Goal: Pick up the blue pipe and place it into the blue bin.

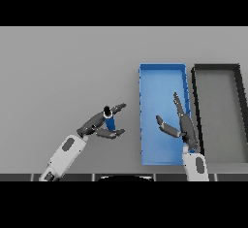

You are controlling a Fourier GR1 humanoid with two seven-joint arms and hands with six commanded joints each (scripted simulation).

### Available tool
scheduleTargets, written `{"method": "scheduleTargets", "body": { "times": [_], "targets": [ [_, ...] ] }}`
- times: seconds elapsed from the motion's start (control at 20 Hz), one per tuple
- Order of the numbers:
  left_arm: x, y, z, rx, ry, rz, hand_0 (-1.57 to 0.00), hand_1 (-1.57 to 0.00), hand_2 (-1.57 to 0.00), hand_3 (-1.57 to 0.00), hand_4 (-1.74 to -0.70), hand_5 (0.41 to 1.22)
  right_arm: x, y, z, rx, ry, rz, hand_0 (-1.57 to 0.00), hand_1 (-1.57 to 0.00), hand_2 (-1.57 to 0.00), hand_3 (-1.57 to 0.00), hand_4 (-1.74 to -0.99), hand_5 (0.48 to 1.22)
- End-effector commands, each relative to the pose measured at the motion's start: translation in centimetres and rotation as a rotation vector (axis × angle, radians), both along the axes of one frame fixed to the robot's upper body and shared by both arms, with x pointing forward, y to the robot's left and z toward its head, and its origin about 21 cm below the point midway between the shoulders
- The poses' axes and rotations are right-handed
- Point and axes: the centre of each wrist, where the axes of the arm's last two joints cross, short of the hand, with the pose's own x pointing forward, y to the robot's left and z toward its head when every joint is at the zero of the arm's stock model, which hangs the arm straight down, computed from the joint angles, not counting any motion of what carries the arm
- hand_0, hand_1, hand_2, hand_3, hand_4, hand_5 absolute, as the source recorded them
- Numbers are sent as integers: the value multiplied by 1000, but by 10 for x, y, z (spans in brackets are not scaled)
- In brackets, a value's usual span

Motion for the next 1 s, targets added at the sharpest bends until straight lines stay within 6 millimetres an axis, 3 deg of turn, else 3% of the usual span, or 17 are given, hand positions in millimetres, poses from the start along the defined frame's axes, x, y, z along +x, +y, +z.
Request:
{"method": "scheduleTargets", "body": {
  "times": [0.0, 0.05, 0.1, 0.2, 0.35, 0.5, 0.95],
  "targets": [
    [2, -2, 0, -4, 2, 13, -34, -141, -224, -115, -1292, 617, -3, -1, 2, -1, -15, 9, 1, 1, 1, 1, -1196, 605],
    [3, -5, 1, -7, 11, 23, -100, -265, -357, -215, -1317, 651, -3, 0, 0, 9, -3, 10, 1, 1, 1, 1, -1198, 605],
    [1, -7, -2, -38, 34, 28, -289, -458, -539, -486, -1342, 765, -4, 0, -1, 9, 2, 11, 1, 1, 1, 1, -1199, 605],
    [-4, -9, -5, -38, 43, 28, -717, -856, -901, -877, -1477, 929, -2, 2, 3, 13, 1, 10, 1, 1, 1, 1, -1198, 604],
    [-8, -15, -6, -41, 7, -14, -1134, -1205, -1228, -1174, -1600, 1072, -4, 1, 2, 14, -5, 10, 1, 1, 1, 1, -1198, 604],
    [-12, -18, -11, -73, -49, -6, -1347, -1384, -1395, -1317, -1665, 1144, 2, -1, 1, 13, 9, 6, 1, 1, 1, 1, -1190, 600],
    [-15, -45, 42, -212, -146, -32, -1541, -1546, -1547, -1469, -1731, 1211, -1, -1, -1, -8, -8, 8, 1, 1, 1, 1, -1164, 602]
  ]
}}
